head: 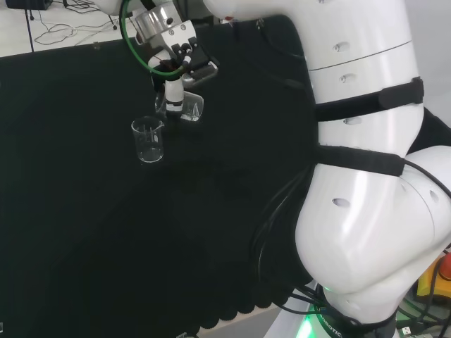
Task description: Pour the water from the handheld beaker into the one on the table.
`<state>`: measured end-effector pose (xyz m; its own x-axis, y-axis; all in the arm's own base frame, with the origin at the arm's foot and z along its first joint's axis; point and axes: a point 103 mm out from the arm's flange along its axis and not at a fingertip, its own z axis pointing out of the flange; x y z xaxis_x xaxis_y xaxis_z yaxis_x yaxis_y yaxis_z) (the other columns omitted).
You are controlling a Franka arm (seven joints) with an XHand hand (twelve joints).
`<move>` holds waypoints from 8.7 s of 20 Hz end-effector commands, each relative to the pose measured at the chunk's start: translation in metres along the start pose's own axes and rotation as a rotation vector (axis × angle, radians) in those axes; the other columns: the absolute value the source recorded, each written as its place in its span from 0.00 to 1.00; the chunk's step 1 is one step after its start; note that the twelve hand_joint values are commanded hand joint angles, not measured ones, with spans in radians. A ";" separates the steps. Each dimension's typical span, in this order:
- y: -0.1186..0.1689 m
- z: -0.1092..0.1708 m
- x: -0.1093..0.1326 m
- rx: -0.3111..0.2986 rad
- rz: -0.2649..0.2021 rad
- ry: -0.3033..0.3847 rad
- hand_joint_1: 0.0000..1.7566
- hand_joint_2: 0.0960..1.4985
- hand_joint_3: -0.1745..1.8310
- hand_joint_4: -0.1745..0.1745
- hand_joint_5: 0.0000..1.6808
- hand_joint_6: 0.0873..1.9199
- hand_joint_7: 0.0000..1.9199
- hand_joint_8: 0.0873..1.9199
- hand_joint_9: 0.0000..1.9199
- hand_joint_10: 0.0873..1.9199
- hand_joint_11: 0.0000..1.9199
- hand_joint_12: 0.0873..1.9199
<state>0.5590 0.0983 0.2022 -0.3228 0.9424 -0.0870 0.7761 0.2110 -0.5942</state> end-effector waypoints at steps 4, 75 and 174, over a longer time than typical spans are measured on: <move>0.002 -0.002 0.012 0.031 -0.008 -0.042 0.81 0.30 0.62 0.00 0.60 0.61 0.56 0.63 0.64 0.57 0.49 0.55; 0.008 -0.023 0.038 0.211 0.119 -0.250 0.81 0.30 0.63 0.00 0.59 0.62 0.56 0.64 0.64 0.58 0.48 0.56; 0.006 -0.040 0.062 0.340 0.180 -0.370 0.81 0.30 0.63 0.00 0.59 0.63 0.56 0.64 0.63 0.58 0.48 0.56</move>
<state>0.5673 0.1669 0.2269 -0.4133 0.7904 -0.4521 0.6462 -0.0953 -0.7572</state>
